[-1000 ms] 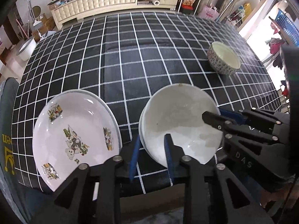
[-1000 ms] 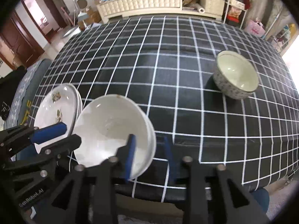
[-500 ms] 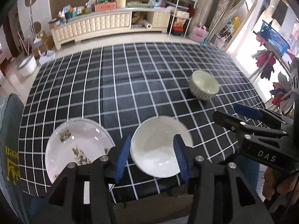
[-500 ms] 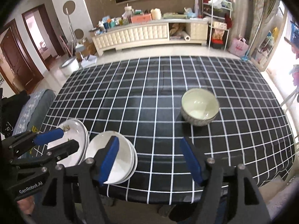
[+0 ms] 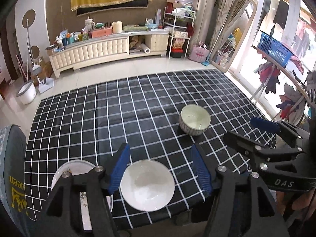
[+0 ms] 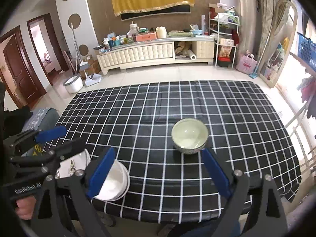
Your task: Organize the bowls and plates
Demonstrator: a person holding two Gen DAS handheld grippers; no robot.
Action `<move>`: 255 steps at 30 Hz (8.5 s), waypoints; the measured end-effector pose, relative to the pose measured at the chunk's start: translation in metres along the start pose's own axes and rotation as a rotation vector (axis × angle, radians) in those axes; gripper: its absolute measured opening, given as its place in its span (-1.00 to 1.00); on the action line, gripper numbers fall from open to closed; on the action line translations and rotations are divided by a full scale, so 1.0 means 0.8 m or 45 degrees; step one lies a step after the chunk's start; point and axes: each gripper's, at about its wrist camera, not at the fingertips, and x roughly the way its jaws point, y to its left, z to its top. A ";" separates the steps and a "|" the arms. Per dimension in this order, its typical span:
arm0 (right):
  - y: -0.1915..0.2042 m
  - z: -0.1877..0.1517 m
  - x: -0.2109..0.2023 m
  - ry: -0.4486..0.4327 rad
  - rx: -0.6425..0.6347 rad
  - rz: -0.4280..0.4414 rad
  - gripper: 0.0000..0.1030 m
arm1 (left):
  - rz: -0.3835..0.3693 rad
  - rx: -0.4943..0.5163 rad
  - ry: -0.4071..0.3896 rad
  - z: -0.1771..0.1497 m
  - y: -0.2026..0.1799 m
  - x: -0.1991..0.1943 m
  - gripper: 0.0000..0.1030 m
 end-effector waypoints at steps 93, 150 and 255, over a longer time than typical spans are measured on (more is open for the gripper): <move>-0.131 -0.031 0.192 0.424 0.305 0.137 -0.63 | 0.063 0.063 0.611 0.040 -0.098 0.305 -0.78; 0.103 -0.080 0.166 0.579 -0.006 0.120 -0.62 | 0.071 -0.178 0.518 -0.119 0.088 0.099 -0.78; 0.051 -0.124 0.221 0.738 0.482 0.420 0.20 | -0.228 -0.089 0.529 -0.132 0.113 0.167 -0.21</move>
